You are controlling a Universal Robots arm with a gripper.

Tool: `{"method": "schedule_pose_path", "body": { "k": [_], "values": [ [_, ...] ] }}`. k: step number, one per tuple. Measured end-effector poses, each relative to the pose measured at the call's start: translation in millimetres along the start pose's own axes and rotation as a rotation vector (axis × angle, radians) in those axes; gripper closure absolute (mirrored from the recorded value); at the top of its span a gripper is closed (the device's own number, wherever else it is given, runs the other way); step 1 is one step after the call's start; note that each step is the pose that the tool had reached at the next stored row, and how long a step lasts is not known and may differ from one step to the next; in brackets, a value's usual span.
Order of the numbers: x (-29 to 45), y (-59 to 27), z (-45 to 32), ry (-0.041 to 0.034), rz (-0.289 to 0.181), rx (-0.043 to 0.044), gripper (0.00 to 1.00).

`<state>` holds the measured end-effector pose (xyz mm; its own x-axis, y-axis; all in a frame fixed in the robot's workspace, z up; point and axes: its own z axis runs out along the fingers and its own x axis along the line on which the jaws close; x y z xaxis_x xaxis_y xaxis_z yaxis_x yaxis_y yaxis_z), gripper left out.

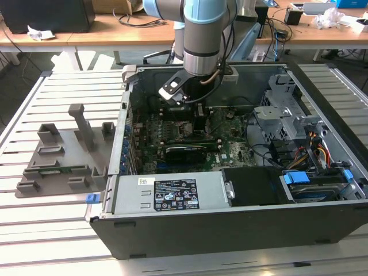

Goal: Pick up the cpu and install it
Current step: 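Place the cpu into insertion slot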

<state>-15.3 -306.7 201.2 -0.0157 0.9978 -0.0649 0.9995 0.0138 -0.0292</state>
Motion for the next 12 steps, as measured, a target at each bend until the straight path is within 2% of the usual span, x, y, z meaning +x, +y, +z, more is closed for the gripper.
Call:
{"method": "schedule_pose_path", "body": {
  "k": [5, 12],
  "values": [
    [0.7, -0.5, 2.4, 0.0053, 0.000, -0.0002, 0.45],
    [0.7, -0.6, 3.6, 0.0055, 0.000, -0.0001, 0.45]
  ]
}}
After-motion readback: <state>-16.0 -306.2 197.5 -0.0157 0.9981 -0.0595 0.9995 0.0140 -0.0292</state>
